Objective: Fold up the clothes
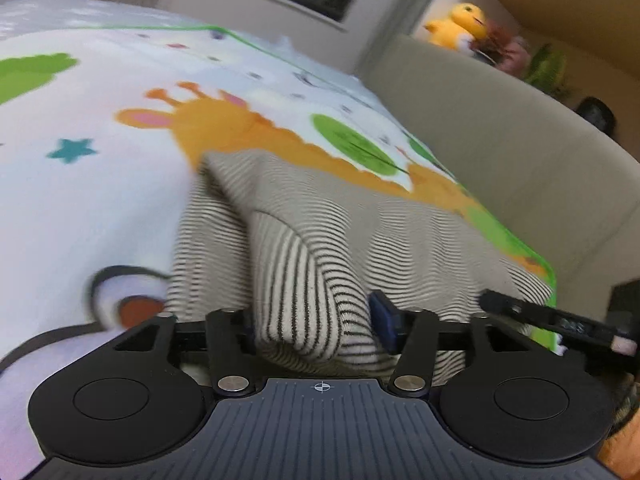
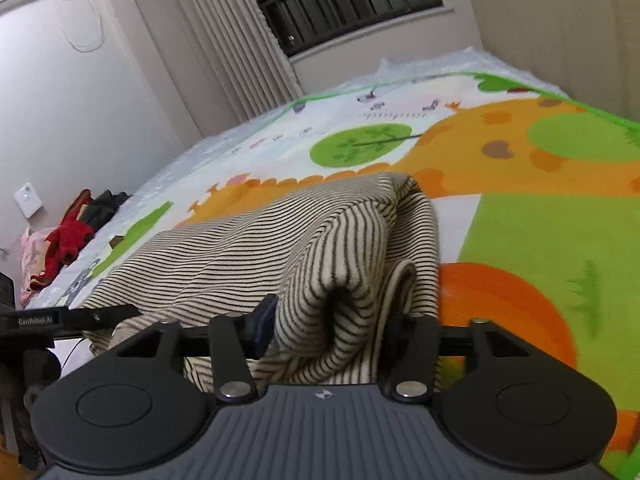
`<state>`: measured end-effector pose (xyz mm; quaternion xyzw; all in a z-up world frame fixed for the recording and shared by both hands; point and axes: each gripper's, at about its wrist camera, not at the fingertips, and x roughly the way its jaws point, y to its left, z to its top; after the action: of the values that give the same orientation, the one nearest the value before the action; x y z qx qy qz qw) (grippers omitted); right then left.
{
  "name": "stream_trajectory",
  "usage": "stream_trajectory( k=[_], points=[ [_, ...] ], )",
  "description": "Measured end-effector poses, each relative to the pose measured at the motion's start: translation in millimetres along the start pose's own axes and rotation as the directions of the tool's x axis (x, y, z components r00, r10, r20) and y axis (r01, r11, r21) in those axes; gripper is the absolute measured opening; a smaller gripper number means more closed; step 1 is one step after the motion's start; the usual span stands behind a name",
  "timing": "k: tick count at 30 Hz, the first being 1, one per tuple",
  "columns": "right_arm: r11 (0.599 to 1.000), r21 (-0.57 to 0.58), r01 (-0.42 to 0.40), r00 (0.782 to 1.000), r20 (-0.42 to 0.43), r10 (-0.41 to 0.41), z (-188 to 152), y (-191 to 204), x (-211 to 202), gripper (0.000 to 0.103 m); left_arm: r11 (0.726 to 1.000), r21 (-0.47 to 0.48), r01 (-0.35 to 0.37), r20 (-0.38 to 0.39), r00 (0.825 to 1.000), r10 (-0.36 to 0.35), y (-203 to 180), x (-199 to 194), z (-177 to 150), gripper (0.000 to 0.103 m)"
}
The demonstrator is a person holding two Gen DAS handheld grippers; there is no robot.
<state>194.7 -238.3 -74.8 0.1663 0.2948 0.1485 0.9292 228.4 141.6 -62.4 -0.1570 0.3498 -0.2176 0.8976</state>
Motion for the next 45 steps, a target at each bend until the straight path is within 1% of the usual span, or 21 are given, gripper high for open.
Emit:
stream_trajectory(
  k=[1,2,3,4,5,7,8,13,16,21,25,28,30,31,33,34,35,36,38,41,45],
  points=[
    [1.000,-0.012,0.001,1.000,0.011,-0.001,-1.4,0.2,-5.4,0.083,1.000,-0.007,-0.022,0.022,1.000,0.022,0.6,-8.1,0.7,0.079],
    [0.999,-0.030,0.038,0.999,0.026,-0.037,-3.1,0.6,-9.6,0.100,0.999,-0.014,-0.043,0.044,0.998,0.044,1.2,-16.2,1.6,0.082],
    [0.993,-0.053,0.107,0.993,0.046,-0.105,-5.2,1.0,-12.8,0.103,0.998,-0.019,-0.054,0.071,0.996,0.055,1.0,-24.1,4.6,0.085],
    [0.982,-0.075,0.176,0.983,0.068,-0.171,-7.2,1.4,-15.9,0.103,0.998,-0.023,-0.056,0.103,0.993,0.058,-1.1,-31.4,7.4,0.088],
    [0.973,-0.082,0.214,0.975,0.073,-0.208,-10.0,-1.0,-17.4,0.103,0.998,-0.026,-0.057,0.134,0.989,0.060,-3.6,-38.5,10.2,0.089],
    [0.974,-0.056,0.220,0.975,0.054,-0.217,-16.8,-11.9,-18.3,0.103,1.000,-0.005,-0.017,0.184,0.983,0.018,-16.8,-44.2,16.7,0.096],
    [0.979,-0.027,0.204,0.978,0.058,-0.202,-20.2,-17.3,-20.2,0.103,1.000,0.019,0.015,0.189,0.982,-0.018,-25.1,-42.8,17.6,0.096],
    [0.979,-0.032,0.201,0.977,0.077,-0.198,-24.6,-19.8,-22.4,0.103,0.989,0.121,0.089,0.077,0.992,-0.098,-62.3,-5.7,8.1,0.097],
    [0.979,-0.030,0.202,0.976,0.086,-0.199,-25.6,-15.8,-21.7,0.103,0.993,0.096,0.076,0.015,0.997,-0.077,-61.7,19.2,-6.0,0.101],
    [0.981,0.010,0.192,0.978,0.086,-0.192,-25.0,-12.8,-28.3,0.103,0.978,0.204,0.046,0.048,0.997,-0.057,-64.3,27.5,-25.0,0.103],
    [0.983,0.089,0.164,0.982,0.078,-0.171,-8.7,-9.4,-38.3,0.103,0.971,0.239,0.015,0.057,0.998,-0.029,-67.6,32.6,-28.3,0.103],
    [0.988,0.104,0.112,0.973,0.189,-0.130,8.4,-1.3,-55.1,0.103,0.968,0.249,-0.005,0.063,0.998,-0.011,-70.0,31.6,-32.2,0.103],
    [0.996,0.051,0.076,0.972,0.217,-0.086,21.2,7.6,-55.2,0.103,0.967,0.256,-0.015,0.070,0.998,-0.003,-70.9,31.9,-33.5,0.103],
    [0.998,0.021,0.060,0.976,0.207,-0.063,26.2,11.5,-51.1,0.103,0.966,0.259,-0.020,0.072,0.997,0.001,-71.6,31.3,-34.3,0.103],
    [0.998,-0.039,0.049,0.992,0.117,-0.044,29.7,17.0,-27.2,0.103,0.964,0.266,-0.029,0.075,0.997,0.010,-73.2,30.8,-35.4,0.103],
    [0.996,-0.059,0.070,0.997,0.048,-0.067,27.9,17.6,-10.5,0.103,0.963,0.269,-0.034,0.076,0.997,0.014,-74.1,31.0,-35.7,0.103],
    [0.991,-0.075,0.112,0.993,-0.034,-0.115,23.6,16.4,9.2,0.103,0.962,0.271,-0.039,0.077,0.997,0.019,-74.9,31.0,-36.0,0.103],
    [0.986,-0.095,0.139,0.987,-0.071,-0.146,16.5,14.9,22.5,0.103,0.962,0.270,-0.040,0.075,0.997,0.020,-75.0,30.6,-35.7,0.103],
    [0.981,-0.120,0.156,0.985,-0.059,-0.163,1.6,11.1,32.0,0.103,0.965,0.259,-0.034,0.068,0.998,0.017,-73.9,28.8,-34.0,0.103],
    [0.989,-0.084,0.119,0.992,-0.020,-0.121,-3.5,4.7,22.4,0.103,0.972,0.233,-0.027,0.052,0.999,0.015,-71.5,25.4,-30.0,0.103],
    [0.993,-0.063,0.098,0.995,0.002,-0.098,-7.5,0.2,19.5,0.103,0.990,0.137,-0.046,0.046,0.998,0.040,-70.1,16.9,-23.1,0.103]
  ],
)
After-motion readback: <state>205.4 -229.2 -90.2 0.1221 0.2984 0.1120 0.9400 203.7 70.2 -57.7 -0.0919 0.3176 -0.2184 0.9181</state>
